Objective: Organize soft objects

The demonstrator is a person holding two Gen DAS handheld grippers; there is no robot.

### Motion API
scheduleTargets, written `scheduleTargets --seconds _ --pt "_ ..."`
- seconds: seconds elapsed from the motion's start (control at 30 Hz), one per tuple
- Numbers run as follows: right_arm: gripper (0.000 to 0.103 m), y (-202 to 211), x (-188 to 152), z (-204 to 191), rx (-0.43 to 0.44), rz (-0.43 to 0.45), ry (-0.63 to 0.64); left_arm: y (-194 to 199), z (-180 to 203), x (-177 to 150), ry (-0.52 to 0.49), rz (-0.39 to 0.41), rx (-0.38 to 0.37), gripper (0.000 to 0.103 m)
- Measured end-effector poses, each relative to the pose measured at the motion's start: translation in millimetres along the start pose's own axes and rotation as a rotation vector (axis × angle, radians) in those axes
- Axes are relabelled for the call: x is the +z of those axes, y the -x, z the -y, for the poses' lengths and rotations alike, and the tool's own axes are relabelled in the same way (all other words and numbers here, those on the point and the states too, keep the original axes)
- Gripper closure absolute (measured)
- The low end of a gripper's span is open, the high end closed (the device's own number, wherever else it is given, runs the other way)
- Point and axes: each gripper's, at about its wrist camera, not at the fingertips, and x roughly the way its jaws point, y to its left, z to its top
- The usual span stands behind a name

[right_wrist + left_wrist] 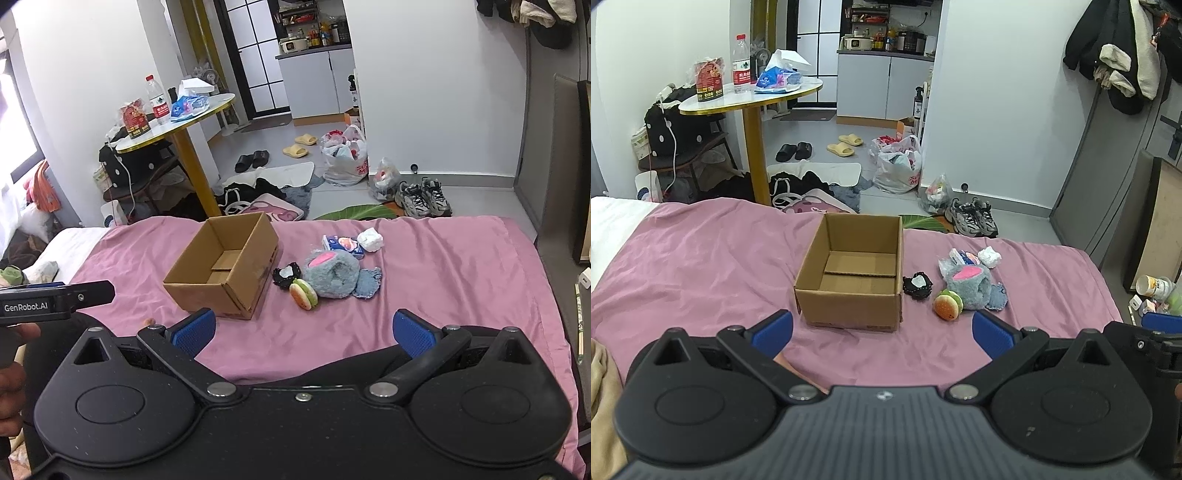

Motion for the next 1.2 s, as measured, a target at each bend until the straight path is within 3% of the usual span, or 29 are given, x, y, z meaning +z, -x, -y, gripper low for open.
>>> scheduleTargets --seconds 1.2 --pt "0.0 -0.1 -1.1 -2.3 -0.015 -0.006 0.018 3.6 3.1 0.1 0.0 0.012 0.0 0.0"
